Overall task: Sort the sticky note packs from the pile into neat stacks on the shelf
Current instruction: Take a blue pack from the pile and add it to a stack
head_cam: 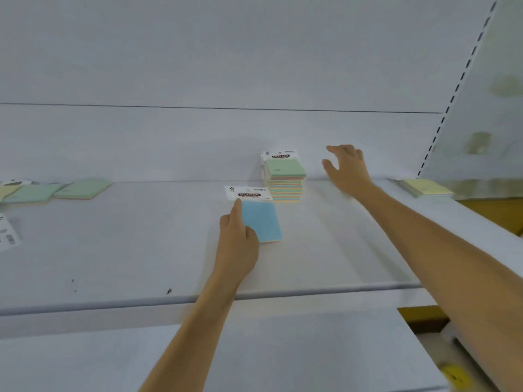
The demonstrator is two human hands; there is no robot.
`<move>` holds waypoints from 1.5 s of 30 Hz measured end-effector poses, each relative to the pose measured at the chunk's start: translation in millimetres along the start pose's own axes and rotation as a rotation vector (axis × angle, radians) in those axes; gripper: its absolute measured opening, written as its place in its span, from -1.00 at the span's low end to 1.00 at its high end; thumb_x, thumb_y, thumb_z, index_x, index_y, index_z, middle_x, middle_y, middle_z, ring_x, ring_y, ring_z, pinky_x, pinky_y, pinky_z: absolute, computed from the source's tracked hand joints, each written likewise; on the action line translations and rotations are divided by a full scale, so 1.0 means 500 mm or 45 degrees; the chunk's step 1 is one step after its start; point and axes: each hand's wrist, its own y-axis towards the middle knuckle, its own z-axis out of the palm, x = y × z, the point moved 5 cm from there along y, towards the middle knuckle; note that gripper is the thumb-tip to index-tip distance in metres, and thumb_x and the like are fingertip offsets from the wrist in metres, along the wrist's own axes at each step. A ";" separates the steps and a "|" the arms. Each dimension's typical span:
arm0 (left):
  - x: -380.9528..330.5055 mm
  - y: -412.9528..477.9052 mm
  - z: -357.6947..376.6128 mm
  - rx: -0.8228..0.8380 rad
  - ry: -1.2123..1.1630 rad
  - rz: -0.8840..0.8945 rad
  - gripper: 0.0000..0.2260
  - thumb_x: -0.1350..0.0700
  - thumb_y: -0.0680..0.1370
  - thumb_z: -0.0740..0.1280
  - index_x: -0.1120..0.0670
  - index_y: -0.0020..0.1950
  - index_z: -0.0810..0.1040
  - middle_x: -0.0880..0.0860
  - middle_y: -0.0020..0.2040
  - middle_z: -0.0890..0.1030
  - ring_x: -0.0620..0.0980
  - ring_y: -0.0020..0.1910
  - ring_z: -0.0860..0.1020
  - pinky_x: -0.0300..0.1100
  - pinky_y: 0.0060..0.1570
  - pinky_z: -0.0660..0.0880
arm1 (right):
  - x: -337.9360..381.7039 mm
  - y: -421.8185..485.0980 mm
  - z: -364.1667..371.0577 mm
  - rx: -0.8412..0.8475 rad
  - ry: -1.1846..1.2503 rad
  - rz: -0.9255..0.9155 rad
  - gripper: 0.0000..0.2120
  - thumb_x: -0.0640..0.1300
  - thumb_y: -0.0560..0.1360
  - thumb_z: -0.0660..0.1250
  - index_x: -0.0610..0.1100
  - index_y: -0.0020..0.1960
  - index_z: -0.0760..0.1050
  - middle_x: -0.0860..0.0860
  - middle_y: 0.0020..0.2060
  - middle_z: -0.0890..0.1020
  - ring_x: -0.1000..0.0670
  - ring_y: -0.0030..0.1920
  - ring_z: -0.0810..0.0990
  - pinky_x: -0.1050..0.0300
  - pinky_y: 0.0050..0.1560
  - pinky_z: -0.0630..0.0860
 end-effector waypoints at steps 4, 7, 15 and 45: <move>-0.006 0.008 0.001 -0.064 0.047 -0.006 -0.50 0.30 0.57 0.06 0.10 0.50 0.06 0.21 0.36 0.28 -0.03 0.08 0.31 -0.45 -0.17 0.15 | -0.128 -0.029 -0.047 0.063 -0.164 0.044 -0.53 -0.05 0.55 0.18 -0.19 0.41 0.24 -0.20 0.37 0.32 -0.24 0.36 0.23 -0.07 0.36 0.20; -0.024 0.015 0.010 -0.109 0.011 0.011 -0.50 0.30 0.56 0.07 0.10 0.50 0.09 0.21 0.38 0.28 0.13 0.25 0.38 -0.21 0.24 0.34 | -0.195 -0.050 -0.056 0.191 -0.200 0.089 -0.41 0.08 0.51 0.22 -0.17 0.44 0.17 -0.18 0.41 0.26 -0.23 0.40 0.19 -0.09 0.38 0.16; -0.192 0.068 0.169 -0.008 -0.116 0.179 -0.49 0.32 0.54 0.09 0.09 0.48 0.15 0.15 0.41 0.30 0.17 0.35 0.36 0.14 0.28 0.41 | -0.276 -0.084 -0.010 0.586 -0.200 0.280 -0.02 0.41 0.34 0.19 -0.20 0.48 -0.06 -0.20 0.44 0.20 -0.22 0.44 0.15 -0.09 0.40 0.16; -0.172 0.214 0.458 0.103 0.680 0.317 -0.71 0.00 0.57 0.21 -0.01 0.27 0.46 0.05 0.29 0.43 0.10 0.18 0.48 -0.09 0.19 0.42 | -0.297 -0.082 -0.005 0.449 -0.148 0.217 0.00 0.51 0.25 0.12 -0.27 0.35 0.27 -0.18 0.31 0.36 -0.16 0.36 0.25 0.03 0.35 0.16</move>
